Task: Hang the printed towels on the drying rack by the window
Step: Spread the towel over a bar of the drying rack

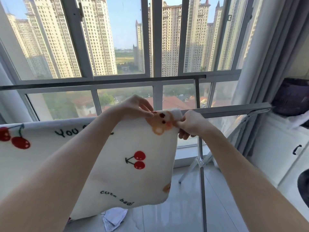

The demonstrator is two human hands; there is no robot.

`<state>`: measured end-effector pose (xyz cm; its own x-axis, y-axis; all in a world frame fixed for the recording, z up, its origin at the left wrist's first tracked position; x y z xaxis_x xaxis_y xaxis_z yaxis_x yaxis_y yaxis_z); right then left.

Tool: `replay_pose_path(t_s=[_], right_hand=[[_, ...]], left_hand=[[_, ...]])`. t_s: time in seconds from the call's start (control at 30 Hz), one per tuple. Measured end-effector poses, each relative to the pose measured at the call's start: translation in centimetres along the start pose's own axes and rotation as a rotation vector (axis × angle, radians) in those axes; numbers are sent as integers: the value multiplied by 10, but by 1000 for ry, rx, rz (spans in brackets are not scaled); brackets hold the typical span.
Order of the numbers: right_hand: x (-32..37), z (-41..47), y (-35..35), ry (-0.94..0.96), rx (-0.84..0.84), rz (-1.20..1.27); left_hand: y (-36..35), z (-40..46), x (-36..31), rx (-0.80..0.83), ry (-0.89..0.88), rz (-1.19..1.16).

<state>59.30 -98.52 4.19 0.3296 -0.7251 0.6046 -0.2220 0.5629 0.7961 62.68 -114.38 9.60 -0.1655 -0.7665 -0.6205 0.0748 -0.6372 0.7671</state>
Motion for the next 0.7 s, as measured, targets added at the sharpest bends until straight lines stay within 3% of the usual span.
replay_pose_path(t_s=[0.27,0.47,0.6,0.7], right_hand=[[-35,-16,-23,-149,157,-181],[33,-18,56,76,-390,-230],[17,-15,26,-97,-166,-375],[5,-13,12,-108,-141,-228]], left_hand=[[-1,-4,13,-10,57,92],[6,-5,6,-167,-14,116],[12,-7,2,-306,-18,121],[12,-6,-4,-346,-28,134]])
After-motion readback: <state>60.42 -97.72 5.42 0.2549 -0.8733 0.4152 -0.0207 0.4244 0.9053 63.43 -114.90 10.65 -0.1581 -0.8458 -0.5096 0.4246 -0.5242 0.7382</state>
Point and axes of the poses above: each hand's wrist, its own z-axis towards the middle knuckle, its own y-axis out of the back of the hand, x = y × z, the point moved 10 cm from there along z, towards the middle knuckle, and after that the axes turned 1 degree about -z, right-handed, at the moved point
